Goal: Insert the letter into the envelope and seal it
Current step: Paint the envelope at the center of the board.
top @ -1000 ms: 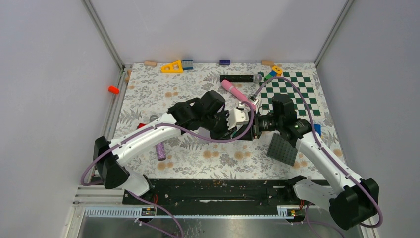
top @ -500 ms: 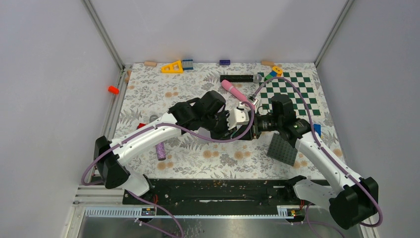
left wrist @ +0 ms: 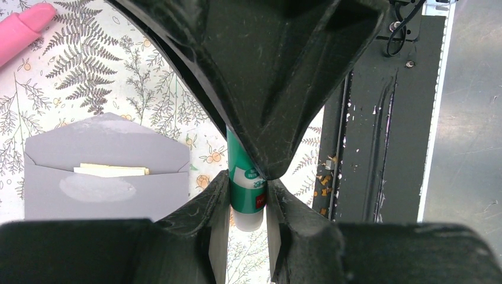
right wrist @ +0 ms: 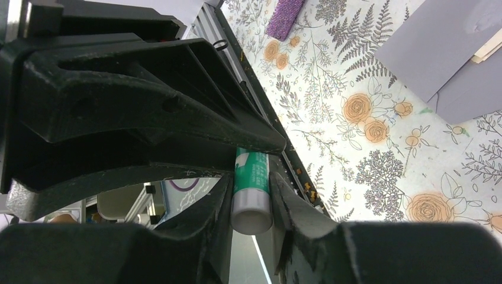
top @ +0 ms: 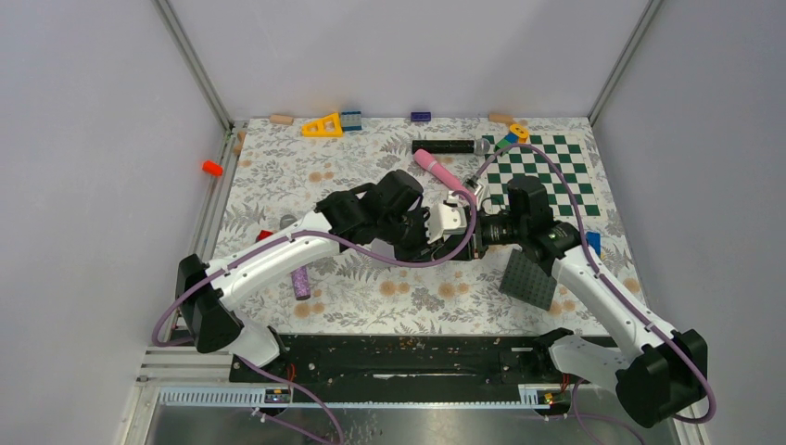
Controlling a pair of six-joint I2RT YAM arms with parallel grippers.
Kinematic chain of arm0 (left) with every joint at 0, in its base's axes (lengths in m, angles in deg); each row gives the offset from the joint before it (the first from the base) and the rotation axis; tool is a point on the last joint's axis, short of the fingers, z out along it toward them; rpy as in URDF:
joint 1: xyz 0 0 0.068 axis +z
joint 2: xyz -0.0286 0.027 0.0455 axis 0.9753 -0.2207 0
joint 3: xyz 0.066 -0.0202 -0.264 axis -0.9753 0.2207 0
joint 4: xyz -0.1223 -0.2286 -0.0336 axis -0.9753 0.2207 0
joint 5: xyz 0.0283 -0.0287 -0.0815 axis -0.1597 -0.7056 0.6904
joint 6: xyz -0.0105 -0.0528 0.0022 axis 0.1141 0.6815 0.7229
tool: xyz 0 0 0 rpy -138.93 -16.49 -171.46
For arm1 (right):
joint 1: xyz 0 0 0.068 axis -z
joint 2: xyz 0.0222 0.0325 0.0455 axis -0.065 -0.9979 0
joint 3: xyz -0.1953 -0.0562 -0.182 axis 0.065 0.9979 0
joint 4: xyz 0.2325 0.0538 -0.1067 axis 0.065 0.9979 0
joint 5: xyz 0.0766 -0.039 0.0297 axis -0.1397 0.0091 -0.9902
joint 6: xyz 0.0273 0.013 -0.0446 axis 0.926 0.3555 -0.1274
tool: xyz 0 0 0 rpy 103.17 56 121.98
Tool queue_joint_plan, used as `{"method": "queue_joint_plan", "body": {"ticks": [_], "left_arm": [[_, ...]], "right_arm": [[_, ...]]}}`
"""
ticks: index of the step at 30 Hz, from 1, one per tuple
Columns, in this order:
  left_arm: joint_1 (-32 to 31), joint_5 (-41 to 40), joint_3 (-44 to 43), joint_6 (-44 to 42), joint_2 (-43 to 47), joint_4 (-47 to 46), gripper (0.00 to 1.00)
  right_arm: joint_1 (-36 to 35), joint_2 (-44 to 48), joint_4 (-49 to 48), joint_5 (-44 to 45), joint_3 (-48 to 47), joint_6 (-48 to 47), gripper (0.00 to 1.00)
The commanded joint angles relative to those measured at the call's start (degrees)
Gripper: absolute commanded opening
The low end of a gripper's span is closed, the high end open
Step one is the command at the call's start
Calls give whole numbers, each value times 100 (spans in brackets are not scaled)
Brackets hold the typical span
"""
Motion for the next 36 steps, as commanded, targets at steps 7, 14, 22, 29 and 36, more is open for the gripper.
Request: {"method": "queue_joint_plan", "body": {"ticks": [7,14,22,29,36], "left_arm": [[-22,-51,-227,0,14,-202,62],[907,562,-339,471,480,-383,93],[2414,438,152,1711,696,-1330,98],[3354,390,204,2734,-112,-1445,86],[3664,656,339,3196,-917,-1628,56]], "right_arm": [[-109,68,-332,-81,-152,-182,5],[-106,205,292,482,-472,-931,0],[-111,-54,445,1747,-844,-1739,0],[-316,-867,391,2495,-1387,-2910,0],[-569,-1686,326,2705,-1825,-3615,0]]}}
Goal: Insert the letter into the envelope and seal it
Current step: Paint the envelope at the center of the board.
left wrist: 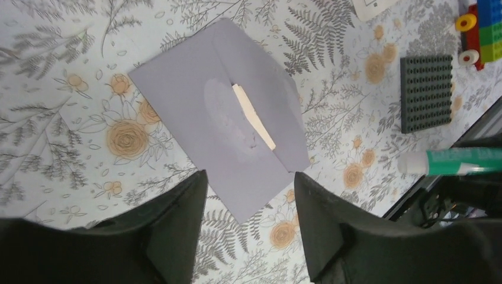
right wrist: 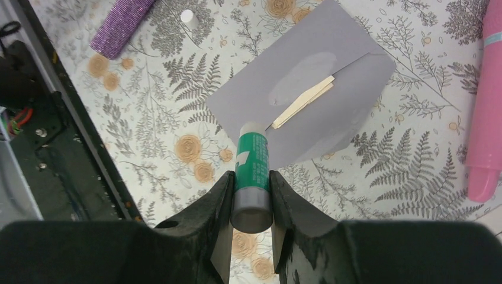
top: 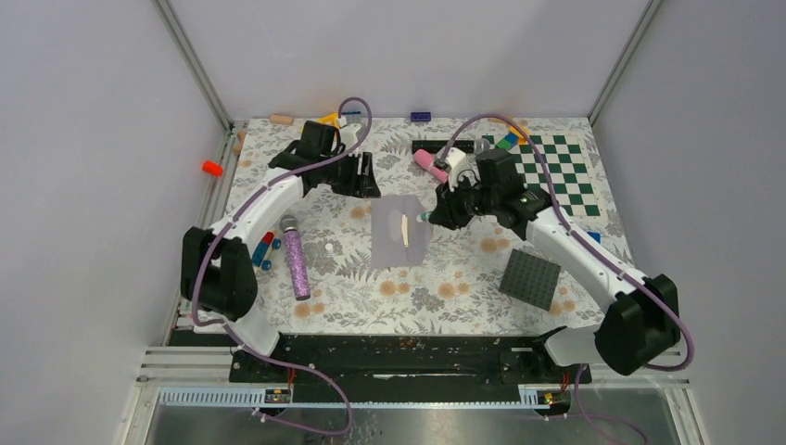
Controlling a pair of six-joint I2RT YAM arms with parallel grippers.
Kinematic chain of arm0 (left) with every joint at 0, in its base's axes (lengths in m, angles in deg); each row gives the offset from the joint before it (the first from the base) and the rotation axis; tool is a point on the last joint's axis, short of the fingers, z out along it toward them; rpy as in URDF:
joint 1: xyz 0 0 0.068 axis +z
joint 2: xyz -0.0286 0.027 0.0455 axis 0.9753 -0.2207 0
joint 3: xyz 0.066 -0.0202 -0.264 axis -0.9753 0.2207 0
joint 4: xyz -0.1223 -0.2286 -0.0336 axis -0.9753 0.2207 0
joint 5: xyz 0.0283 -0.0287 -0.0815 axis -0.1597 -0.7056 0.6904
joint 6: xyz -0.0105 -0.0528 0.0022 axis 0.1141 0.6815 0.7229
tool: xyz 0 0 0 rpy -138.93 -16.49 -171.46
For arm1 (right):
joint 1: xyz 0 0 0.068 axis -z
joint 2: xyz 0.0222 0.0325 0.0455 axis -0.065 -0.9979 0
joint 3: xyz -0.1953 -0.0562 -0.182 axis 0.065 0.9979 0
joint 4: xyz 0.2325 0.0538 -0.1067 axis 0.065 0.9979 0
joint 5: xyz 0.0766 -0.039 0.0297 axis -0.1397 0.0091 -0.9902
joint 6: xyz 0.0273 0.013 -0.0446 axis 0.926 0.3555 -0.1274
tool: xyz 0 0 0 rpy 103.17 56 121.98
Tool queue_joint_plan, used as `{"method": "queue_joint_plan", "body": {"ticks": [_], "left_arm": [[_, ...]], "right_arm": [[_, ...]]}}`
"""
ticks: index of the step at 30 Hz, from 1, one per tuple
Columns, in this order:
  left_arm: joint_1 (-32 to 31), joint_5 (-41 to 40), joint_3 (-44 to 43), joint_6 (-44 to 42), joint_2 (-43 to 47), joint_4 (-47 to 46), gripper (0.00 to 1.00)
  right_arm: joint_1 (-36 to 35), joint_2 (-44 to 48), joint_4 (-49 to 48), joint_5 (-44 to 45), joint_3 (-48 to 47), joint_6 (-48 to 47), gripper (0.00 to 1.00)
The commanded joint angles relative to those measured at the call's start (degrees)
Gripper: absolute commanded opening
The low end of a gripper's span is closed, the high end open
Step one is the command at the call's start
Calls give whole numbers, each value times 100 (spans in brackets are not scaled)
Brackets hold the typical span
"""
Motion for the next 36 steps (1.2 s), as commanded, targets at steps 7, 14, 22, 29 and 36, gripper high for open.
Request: {"method": "queue_joint_plan", "body": {"ticks": [7,14,22,29,36], "left_arm": [[393,748,-235,954,-1373,-380,22],[410,722,-140,1451,-1954,-815,7],[393,142,-76,1975,-2221,-1033,0],[285,-253,-26,2265,-2355,-1066,0],[221,-300,38,2507,-2560,-1187,0]], "right_arm": [[-517,-859,-320,471,-682,-1437,0],[-737,-1815,-406,767,-1447,-1645,0],[-782,-3195,669,1035,-2856,-1427,0],[-863,-3499,1223,1212,-3224,-1138,0],[-994,-3788,1700,1378,-3539,-1094,0]]}}
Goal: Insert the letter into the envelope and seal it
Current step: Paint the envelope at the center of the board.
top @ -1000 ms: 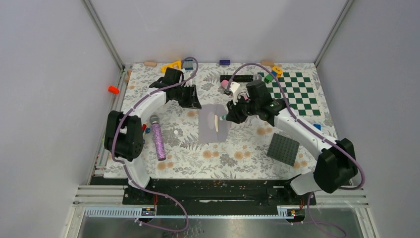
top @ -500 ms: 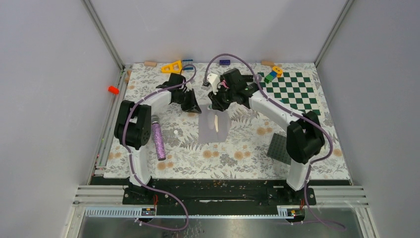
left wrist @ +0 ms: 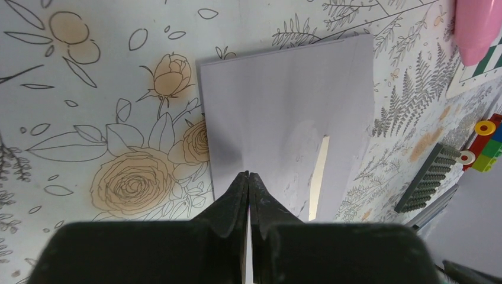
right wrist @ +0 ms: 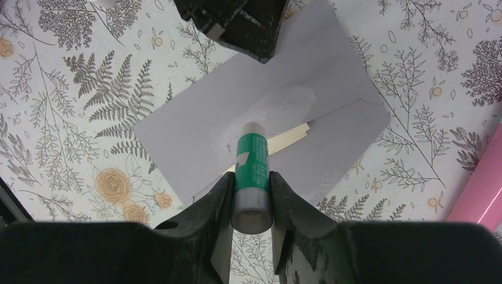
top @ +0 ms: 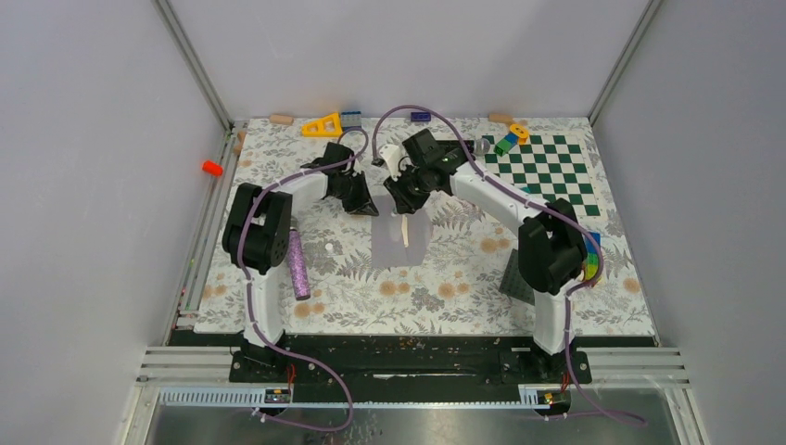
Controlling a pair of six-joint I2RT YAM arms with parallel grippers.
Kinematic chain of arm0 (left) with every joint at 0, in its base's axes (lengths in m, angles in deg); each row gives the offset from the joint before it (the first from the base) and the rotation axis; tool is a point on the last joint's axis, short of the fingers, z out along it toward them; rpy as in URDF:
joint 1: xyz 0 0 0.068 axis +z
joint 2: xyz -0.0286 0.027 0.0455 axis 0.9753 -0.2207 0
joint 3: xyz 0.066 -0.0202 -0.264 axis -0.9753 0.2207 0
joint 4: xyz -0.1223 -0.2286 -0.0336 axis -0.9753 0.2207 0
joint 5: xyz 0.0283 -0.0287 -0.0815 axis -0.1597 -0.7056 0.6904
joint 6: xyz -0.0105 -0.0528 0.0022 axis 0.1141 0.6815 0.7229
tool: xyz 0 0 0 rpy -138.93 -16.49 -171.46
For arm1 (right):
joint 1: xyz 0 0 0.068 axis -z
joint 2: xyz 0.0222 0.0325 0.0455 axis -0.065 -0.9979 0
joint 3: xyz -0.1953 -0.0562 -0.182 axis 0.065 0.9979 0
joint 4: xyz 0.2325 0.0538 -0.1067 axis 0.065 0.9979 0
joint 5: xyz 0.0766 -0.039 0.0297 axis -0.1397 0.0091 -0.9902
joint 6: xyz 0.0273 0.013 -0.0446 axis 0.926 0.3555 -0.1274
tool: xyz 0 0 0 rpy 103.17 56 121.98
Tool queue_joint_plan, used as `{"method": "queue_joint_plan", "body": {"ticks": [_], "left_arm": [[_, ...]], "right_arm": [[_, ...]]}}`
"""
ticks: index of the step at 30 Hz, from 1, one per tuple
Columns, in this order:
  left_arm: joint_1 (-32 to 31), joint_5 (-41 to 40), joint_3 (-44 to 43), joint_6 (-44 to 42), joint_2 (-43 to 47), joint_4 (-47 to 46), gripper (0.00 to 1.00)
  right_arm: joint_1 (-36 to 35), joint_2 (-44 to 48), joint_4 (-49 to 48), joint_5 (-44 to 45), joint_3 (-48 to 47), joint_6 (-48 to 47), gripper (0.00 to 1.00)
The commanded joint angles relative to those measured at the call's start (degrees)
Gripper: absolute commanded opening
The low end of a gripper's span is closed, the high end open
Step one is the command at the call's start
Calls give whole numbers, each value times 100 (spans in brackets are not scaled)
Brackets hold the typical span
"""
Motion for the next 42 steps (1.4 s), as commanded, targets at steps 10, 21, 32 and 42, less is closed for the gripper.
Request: {"method": "queue_joint_plan", "body": {"ticks": [10,21,32,42], "left_arm": [[-54,-420,221,381,-178,-394,0],[-62,-653,307,427,-178,-400,0],[-89,-731,314,417,-178,-364,0],[-98,-849,336,453,-167,-352,0]], "right_arm": [[-274,-748,702,798,-822,137,0],[-307,-1141,707,1288,-1123,130,0],[-317,-1586,797,1556,-1580,237,0],[-399,-1482,1303,814,-1502,439,0]]}}
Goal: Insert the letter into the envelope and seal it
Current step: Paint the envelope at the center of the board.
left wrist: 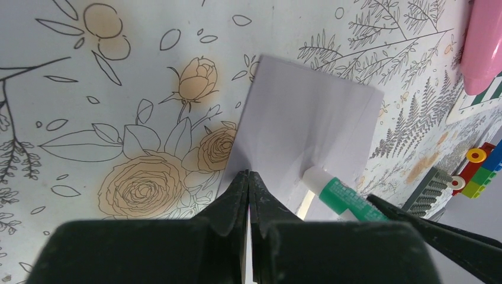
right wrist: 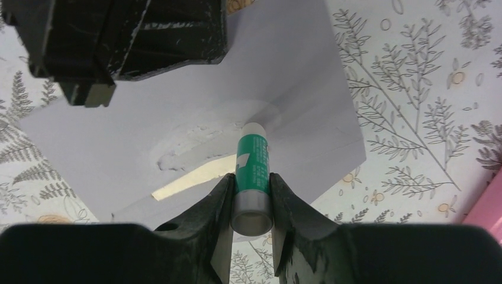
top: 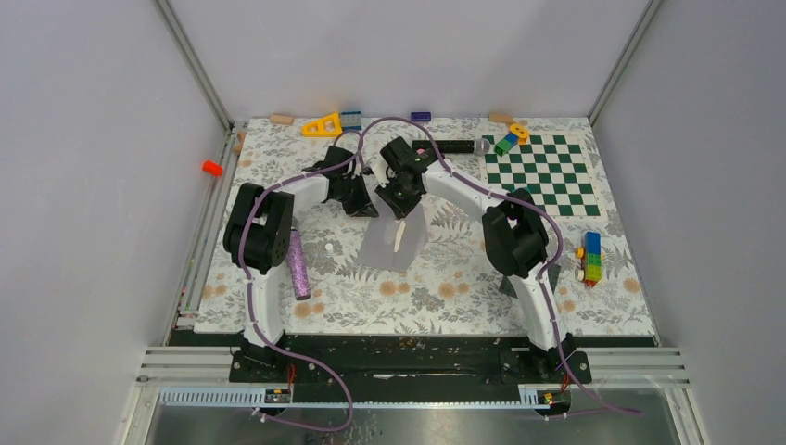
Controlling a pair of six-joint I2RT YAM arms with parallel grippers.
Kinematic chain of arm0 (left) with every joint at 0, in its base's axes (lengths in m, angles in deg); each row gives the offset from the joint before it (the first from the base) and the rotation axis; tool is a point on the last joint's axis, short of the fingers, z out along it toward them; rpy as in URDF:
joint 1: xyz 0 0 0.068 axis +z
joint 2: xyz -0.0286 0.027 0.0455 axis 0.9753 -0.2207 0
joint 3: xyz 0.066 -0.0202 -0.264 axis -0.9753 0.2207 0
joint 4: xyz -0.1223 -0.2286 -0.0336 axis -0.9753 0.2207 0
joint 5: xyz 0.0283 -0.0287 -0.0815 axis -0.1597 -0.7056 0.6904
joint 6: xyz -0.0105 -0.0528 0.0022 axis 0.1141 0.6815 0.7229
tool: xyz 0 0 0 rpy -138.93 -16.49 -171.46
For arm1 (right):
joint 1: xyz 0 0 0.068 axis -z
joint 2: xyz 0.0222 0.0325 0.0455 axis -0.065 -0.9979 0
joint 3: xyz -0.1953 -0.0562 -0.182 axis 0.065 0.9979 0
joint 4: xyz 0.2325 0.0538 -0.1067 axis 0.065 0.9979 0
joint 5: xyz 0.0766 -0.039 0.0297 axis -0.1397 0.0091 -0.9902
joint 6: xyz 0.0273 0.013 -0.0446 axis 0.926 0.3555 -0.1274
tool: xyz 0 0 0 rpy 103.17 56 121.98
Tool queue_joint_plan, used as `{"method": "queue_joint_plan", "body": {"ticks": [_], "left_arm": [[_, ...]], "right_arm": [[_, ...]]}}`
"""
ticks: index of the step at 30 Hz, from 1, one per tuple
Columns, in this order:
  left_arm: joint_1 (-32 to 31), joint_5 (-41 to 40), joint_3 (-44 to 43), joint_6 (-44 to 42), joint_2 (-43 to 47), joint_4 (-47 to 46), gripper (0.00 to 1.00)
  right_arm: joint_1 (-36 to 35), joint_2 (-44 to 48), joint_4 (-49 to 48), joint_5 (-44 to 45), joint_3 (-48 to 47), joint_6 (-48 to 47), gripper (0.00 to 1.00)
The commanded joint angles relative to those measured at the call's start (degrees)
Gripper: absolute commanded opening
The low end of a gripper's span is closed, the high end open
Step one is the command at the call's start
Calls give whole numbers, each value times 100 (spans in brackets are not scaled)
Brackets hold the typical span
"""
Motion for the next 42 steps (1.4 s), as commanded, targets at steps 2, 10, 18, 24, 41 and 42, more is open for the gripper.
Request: {"method": "queue_joint_plan", "body": {"ticks": [2,10,18,24,41,42], "left_arm": [[-45,-539,167,-97,-69,-57,0],[-131,-693,231,-95,15,-57,0],[-160,-581,222,-187,133,-75,0],[-151,-321,255,-313,392,-202,0],[-98,647,50,-1484,682,407,31],[-94,647,59,-1496,637,492,31]], "right_arm": [[-147,176,448,-531,2,146,0],[-149,260,452,-1202,42,503,0],[-151,120,451,-494,-100,623,0],[-123,100,454,-185,-55,618,0],[152,155,448,-77,-197,530,0],[152,153,453,-70,-216,527,0]]}}
